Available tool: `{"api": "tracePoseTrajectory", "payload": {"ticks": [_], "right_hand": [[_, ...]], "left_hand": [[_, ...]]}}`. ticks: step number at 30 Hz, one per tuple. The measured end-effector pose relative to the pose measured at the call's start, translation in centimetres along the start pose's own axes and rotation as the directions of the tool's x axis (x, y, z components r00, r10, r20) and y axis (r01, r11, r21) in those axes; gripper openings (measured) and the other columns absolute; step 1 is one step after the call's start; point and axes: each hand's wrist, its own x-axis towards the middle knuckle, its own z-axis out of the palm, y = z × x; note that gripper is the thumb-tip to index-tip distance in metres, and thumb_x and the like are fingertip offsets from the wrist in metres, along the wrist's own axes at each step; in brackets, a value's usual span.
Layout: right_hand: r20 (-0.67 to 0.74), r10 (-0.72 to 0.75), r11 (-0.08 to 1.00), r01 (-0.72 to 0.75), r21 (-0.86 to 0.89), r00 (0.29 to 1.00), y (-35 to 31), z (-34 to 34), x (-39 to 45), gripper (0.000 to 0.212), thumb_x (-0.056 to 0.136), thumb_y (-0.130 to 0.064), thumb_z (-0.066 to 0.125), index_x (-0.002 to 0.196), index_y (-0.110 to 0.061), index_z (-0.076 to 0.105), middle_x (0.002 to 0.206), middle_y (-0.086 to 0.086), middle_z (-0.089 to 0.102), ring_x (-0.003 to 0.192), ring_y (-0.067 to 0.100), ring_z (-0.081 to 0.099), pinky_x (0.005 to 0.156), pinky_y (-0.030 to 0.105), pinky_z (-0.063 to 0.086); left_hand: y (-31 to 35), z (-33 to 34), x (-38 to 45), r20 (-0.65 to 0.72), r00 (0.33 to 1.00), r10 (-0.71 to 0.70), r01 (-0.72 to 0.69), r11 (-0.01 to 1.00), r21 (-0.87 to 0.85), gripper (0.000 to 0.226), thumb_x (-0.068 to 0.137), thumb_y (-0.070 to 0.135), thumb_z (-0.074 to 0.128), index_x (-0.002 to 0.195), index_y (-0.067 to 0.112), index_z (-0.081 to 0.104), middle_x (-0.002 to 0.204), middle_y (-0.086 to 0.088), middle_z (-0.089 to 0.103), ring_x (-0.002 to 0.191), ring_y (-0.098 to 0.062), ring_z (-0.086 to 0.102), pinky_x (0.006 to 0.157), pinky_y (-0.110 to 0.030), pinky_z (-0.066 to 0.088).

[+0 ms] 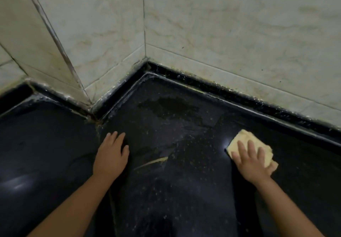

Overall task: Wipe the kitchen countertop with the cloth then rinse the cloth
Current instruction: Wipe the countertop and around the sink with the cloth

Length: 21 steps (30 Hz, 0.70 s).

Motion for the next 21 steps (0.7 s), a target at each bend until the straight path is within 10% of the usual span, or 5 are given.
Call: {"api": "tracePoseTrajectory", "payload": {"ticks": [7,11,13,16,21], "right_hand": [[0.017,-0.257,0.961,0.257,-0.097,0.966,-13.9,-1.8,9.0,0.052,0.098,-0.050,0.018,0.146,-0.040,0.000,0.156,-0.006,-0.018,0.143,0.027,-0.016,0.109,0.062,-0.006],[0.050,-0.563,0.816,0.565,-0.122,0.825,-19.0,2.1,5.0,0.050,0.096,-0.051,0.012,0.145,-0.042,0.005,0.156,-0.008,-0.013,0.143,0.026,-0.017,0.108,0.060,-0.012],[0.033,-0.689,0.698,0.675,-0.240,0.724,-16.7,3.6,3.0,0.056,0.092,-0.057,0.000,0.141,-0.043,0.024,0.156,-0.008,0.015,0.144,0.026,0.012,0.111,0.059,0.001],[0.012,-0.591,0.775,0.571,-0.272,0.807,-9.6,3.8,2.3,0.055,0.095,-0.054,-0.002,0.128,-0.041,0.040,0.134,-0.009,0.054,0.121,0.028,0.054,0.103,0.052,0.025],[-0.041,-0.157,0.982,0.152,-0.115,0.987,-5.7,-1.8,8.3,0.051,0.095,-0.053,0.012,0.145,-0.044,0.002,0.156,-0.011,-0.012,0.145,0.022,-0.008,0.113,0.056,-0.001]], "left_hand": [[1.4,0.6,6.3,0.015,0.999,0.042,-0.044,0.989,0.144,0.051,0.098,0.033,0.031,0.145,0.016,0.022,0.155,-0.008,0.013,0.143,-0.023,0.006,0.114,-0.036,0.009],[0.3,1.1,7.7,0.019,0.997,0.076,-0.078,0.978,0.196,0.050,0.097,0.033,0.035,0.143,0.015,0.028,0.153,-0.010,0.018,0.142,-0.025,0.010,0.114,-0.039,0.011],[0.2,1.6,7.7,-0.023,0.996,0.085,-0.080,0.983,0.166,0.050,0.096,0.037,0.036,0.139,0.012,0.036,0.150,-0.013,0.025,0.141,-0.028,0.016,0.113,-0.042,0.014],[0.2,2.1,7.6,-0.016,0.996,0.089,-0.086,0.984,0.158,0.063,0.084,0.042,0.026,0.137,0.011,0.041,0.148,-0.013,0.030,0.140,-0.028,0.020,0.113,-0.042,0.015],[0.1,2.6,7.5,-0.025,0.996,0.089,-0.086,0.990,0.116,0.057,0.089,0.040,0.031,0.136,0.011,0.042,0.148,-0.014,0.031,0.140,-0.029,0.021,0.113,-0.044,0.015]]}}
